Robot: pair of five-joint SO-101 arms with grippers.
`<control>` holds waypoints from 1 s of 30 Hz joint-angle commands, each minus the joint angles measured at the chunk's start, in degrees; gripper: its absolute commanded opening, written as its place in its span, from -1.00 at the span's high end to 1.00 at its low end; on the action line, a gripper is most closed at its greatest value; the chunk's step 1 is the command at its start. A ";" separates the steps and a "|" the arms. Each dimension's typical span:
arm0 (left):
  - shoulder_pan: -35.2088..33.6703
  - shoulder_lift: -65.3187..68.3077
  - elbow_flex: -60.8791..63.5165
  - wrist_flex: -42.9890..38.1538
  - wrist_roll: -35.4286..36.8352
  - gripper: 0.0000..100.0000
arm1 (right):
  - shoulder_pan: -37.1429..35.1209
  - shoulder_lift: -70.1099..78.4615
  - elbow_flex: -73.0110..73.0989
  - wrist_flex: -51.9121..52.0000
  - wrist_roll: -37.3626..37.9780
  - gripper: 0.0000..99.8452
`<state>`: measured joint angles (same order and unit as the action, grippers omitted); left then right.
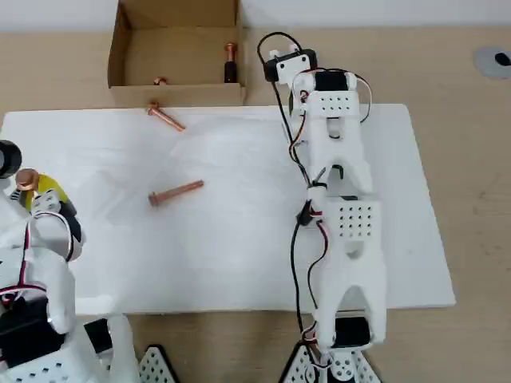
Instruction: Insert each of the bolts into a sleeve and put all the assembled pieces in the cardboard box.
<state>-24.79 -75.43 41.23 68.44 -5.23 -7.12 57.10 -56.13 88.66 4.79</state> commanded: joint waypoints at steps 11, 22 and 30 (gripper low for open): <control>0.53 -0.75 -0.09 -1.32 0.00 0.98 | -1.10 -0.40 -2.24 -2.90 0.62 0.98; 0.44 -1.63 -0.09 -1.32 0.00 0.98 | -1.10 -0.31 -11.56 -1.93 0.18 0.98; 0.44 -1.63 1.49 -2.90 0.44 0.98 | -5.14 -0.48 -38.11 2.64 0.18 0.98</control>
<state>-24.79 -76.57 42.20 68.00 -5.23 -9.85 57.98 -80.84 89.10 4.88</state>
